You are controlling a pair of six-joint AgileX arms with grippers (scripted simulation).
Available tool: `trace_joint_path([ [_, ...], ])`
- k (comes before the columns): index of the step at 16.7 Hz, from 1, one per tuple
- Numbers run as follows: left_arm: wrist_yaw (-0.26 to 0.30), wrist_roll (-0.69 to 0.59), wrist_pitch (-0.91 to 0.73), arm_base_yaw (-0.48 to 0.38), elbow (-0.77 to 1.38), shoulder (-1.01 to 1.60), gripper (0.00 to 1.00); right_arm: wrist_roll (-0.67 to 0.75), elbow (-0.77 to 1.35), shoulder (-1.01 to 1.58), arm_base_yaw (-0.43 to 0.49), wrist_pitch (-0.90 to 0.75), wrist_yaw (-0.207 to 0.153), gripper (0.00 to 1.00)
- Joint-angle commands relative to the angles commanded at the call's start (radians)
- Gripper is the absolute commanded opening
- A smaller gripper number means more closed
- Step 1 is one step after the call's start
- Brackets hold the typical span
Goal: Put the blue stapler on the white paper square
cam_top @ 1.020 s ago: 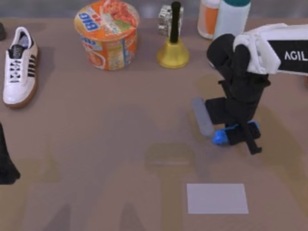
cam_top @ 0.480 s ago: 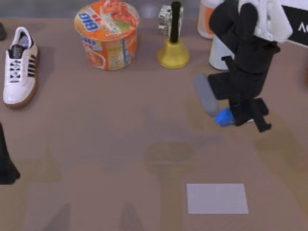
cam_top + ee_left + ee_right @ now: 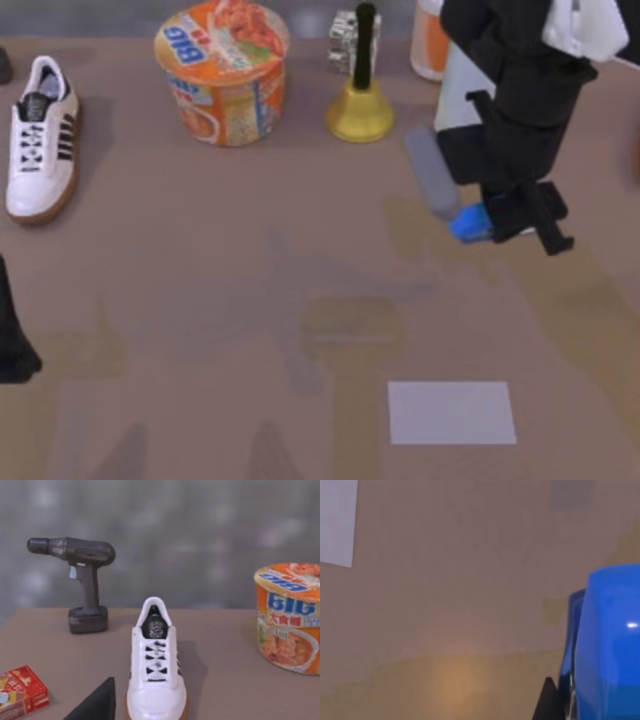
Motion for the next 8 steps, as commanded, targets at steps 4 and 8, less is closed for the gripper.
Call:
trace_joint_path([
  [4,0.0,0.0,0.0,0.0,0.0,0.0,1.0,0.114,-0.093,-0.076,0.065,0.026,-0.005,0.0],
  [8,0.0,0.0,0.0,0.0,0.0,0.0,1.0,0.328,-0.263,-0.198,0.192,0.063,-0.015,0.0],
])
